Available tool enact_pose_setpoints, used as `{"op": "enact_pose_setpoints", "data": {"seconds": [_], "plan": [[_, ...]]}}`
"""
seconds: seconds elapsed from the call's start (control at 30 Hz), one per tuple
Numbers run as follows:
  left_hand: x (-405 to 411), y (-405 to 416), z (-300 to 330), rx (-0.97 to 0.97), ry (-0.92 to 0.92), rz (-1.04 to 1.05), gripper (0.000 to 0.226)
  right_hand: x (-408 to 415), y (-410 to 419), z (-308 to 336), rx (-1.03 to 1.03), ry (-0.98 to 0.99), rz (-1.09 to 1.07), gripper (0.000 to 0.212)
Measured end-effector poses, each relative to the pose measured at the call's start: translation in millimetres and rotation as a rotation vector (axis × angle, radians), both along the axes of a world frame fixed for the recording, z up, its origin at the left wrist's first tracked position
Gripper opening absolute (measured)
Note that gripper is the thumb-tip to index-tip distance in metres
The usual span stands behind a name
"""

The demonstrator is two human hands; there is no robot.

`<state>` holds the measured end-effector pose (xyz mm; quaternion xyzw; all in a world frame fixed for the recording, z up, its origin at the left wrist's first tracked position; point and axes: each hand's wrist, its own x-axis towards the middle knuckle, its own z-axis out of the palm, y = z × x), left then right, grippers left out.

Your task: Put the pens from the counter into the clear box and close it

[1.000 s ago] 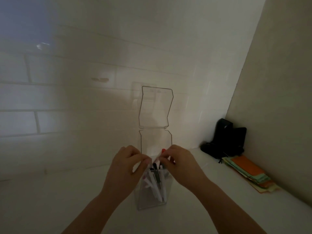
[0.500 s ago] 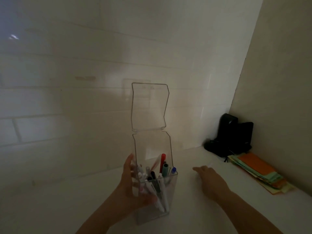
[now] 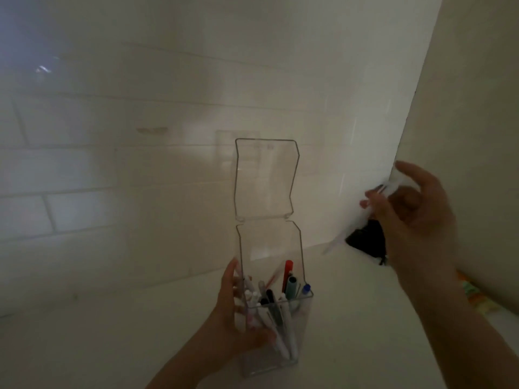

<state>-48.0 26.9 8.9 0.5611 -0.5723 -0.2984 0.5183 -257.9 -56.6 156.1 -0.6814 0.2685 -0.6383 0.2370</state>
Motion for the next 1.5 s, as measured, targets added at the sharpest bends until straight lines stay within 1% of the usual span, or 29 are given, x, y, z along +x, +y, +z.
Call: {"op": "enact_pose_setpoints", "data": {"seconds": [0.03, 0.07, 0.1, 0.2, 0.3, 0.37, 0.4, 0.47, 0.57, 0.63, 0.67, 0.7, 0.77, 0.8, 0.87, 0.93, 0.97, 1.0, 1.07, 1.13, 1.2, 1.33, 1.4, 1.5], "plan": [[0, 1, 1, -0.003, 0.011, -0.013, 0.128, 1, 17, 11, -0.016, -0.040, 0.095, 0.038], [0, 3, 3, -0.005, 0.028, -0.032, 0.127, 6, 31, 14, -0.021, -0.016, 0.175, 0.040], [0, 4, 3, -0.009, 0.038, -0.048, 0.126, 14, 42, 11, -0.031, 0.065, 0.214, 0.041], [1, 6, 3, -0.004, 0.038, -0.080, 0.124, 42, 51, -19, -0.051, 0.453, 0.158, 0.035], [2, 6, 4, -0.008, 0.043, -0.122, 0.117, 57, 41, -44, 0.041, 0.643, 0.142, 0.014], [5, 3, 4, 0.013, 0.021, -0.133, 0.117, 59, 33, -52, 0.049, 0.729, 0.107, 0.020], [6, 4, 7, 0.022, 0.021, -0.136, 0.117, 58, 32, -52, 0.046, 0.736, 0.108, 0.022], [10, 5, 12, 0.040, -0.009, -0.153, 0.119, 56, 31, -44, 0.027, 0.711, 0.112, 0.022], [15, 11, 20, 0.045, -0.097, -0.183, 0.121, 55, 23, -27, -0.023, 0.549, 0.036, 0.019], [18, 10, 33, 0.047, -0.101, -0.179, 0.129, 57, 13, -12, 0.034, 0.417, 0.003, 0.023], [19, 9, 44, 0.049, -0.093, -0.129, 0.131, 60, 9, -5, 0.107, 0.367, 0.038, 0.029], [17, 8, 55, 0.018, -0.075, -0.064, 0.126, 63, 5, 1, 0.199, 0.331, 0.103, 0.036], [12, 3, 83, -0.090, -0.018, 0.040, 0.102, 71, -1, 11, 0.371, 0.266, 0.261, 0.047], [7, 4, 99, -0.137, 0.000, 0.074, 0.092, 74, -2, 14, 0.424, 0.229, 0.319, 0.050], [1, -8, 127, -0.234, -0.021, 0.098, 0.078, 80, 0, 18, 0.463, 0.152, 0.375, 0.051], [0, -15, 143, -0.282, 0.100, 0.114, 0.060, 78, 5, 18, 0.460, 0.130, 0.351, 0.051], [2, -15, 141, -0.311, 0.138, 0.143, 0.054, 75, 9, 17, 0.445, 0.132, 0.321, 0.050], [-1, -8, 139, -0.331, 0.108, 0.160, 0.052, 69, 14, 15, 0.428, 0.126, 0.295, 0.047], [-11, 15, 122, -0.416, -0.052, 0.198, 0.056, 53, 30, 4, 0.404, 0.114, 0.284, 0.041], [-23, 38, 103, -0.501, -0.107, 0.253, 0.058, 38, 51, -15, 0.369, 0.132, 0.291, 0.035], [-35, 46, 78, -0.560, -0.106, 0.304, 0.054, 29, 66, -38, 0.383, 0.123, 0.292, 0.028], [-44, 53, 42, -0.498, -0.013, 0.368, 0.046, 23, 73, -71, 0.470, 0.093, 0.307, 0.028], [-43, 55, 33, -0.451, -0.015, 0.385, 0.045, 21, 74, -80, 0.506, 0.073, 0.307, 0.028], [-47, 54, 29, -0.392, -0.040, 0.404, 0.032, 23, 78, -87, 0.504, 0.091, 0.299, 0.025]]}}
